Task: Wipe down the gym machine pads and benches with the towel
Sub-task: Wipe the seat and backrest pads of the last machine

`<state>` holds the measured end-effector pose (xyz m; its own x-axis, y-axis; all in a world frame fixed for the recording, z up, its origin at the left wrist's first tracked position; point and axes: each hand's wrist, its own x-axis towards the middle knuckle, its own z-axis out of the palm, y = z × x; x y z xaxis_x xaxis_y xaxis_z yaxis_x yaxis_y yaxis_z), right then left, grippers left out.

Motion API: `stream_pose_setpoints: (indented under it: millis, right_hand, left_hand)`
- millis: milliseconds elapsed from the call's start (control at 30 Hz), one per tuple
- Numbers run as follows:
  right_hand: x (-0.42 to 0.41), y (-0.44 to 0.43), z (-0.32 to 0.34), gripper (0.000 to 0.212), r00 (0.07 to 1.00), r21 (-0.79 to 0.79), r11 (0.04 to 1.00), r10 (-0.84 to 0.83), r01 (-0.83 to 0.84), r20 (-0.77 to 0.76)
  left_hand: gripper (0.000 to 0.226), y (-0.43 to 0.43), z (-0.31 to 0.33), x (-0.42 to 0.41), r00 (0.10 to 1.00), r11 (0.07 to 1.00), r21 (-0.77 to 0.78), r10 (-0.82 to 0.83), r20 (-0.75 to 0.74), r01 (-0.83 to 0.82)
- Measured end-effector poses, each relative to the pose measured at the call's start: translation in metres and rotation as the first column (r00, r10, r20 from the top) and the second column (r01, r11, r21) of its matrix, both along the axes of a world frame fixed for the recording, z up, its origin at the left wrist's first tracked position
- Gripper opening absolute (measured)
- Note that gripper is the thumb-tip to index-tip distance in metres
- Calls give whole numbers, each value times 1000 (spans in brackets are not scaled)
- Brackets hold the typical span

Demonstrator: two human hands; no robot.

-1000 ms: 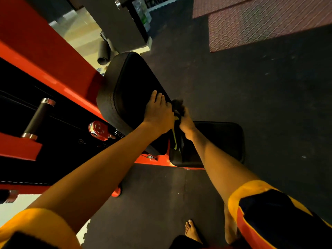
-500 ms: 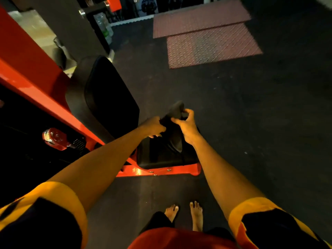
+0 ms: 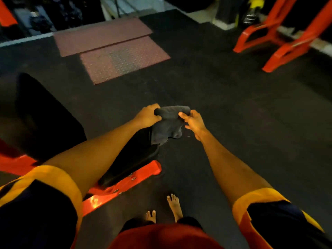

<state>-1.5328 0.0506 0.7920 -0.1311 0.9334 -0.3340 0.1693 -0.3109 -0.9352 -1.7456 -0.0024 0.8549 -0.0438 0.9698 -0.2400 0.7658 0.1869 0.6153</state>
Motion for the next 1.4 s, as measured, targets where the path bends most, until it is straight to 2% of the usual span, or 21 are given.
stream_pose_setpoints:
  millis: [100,233,300,500,633,867,933,1167,1233,1400]
  right_hand:
    - [55,-22,3,25,978,60,980,-194,190,77]
    - [114,-61,5,35,933,66,949,-314,308,175]
    - [156,-90,9,39,889,68,912,-409,403,207]
    - [260,-171,17,22,750,76,776,-627,626,212]
    - [329,-239,21,23,621,90,647,-755,757,211]
    - [419,-367,25,28,427,129,460,-877,879,219]
    - [433,-395,23,31,388,139,429,-888,892,247]
    - [473,-525,2,40,153,135,195,-951,971,269]
    - [473,-562,-4,38,83,118,119,-957,986,276]
    - [455,-643,-18,16,-69,69,-51,-954,996,292]
  left_hand:
    - [19,12,2,32,992,992,28,-121,20,120]
    - [20,18,2,80,976,977,69,-208,59,204]
    - [18,16,4,122,953,954,81,-293,76,287]
    - [29,-5,13,246,861,868,95,-495,112,487]
    - [35,-40,16,334,761,768,100,-640,104,633]
    - [37,-122,15,467,601,603,109,-797,51,790]
    - [37,-142,14,491,563,564,108,-825,43,819]
    - [32,-233,-2,587,347,349,93,-937,29,933]
    - [30,-261,-10,609,278,279,77,-960,24,957]
    - [28,-328,-34,648,81,81,21,-997,1,996]
